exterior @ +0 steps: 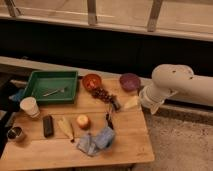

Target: Place sponge in purple bowl

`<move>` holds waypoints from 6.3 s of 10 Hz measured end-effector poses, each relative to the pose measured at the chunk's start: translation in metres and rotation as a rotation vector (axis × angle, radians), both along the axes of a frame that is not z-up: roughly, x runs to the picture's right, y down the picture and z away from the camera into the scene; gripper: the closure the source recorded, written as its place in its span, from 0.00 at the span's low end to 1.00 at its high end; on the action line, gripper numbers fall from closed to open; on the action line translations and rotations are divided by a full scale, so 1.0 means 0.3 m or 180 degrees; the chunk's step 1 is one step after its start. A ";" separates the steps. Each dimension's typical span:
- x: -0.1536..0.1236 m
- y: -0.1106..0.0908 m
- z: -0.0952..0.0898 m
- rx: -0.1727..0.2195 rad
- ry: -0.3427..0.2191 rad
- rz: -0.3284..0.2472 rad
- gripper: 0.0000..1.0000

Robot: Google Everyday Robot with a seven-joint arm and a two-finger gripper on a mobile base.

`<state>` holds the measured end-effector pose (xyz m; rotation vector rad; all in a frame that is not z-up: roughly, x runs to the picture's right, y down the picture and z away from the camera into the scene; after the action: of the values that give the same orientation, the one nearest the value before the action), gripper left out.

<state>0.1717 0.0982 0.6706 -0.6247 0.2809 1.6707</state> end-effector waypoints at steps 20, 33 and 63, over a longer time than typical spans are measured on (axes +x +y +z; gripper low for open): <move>0.000 0.000 0.000 -0.0001 -0.0001 0.0001 0.20; -0.312 0.317 0.169 -0.0769 -0.0438 -0.0529 0.20; -0.335 0.203 0.095 -0.0369 -0.0534 -0.0606 1.00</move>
<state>0.0712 0.1591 0.6990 -0.7953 0.3077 1.4179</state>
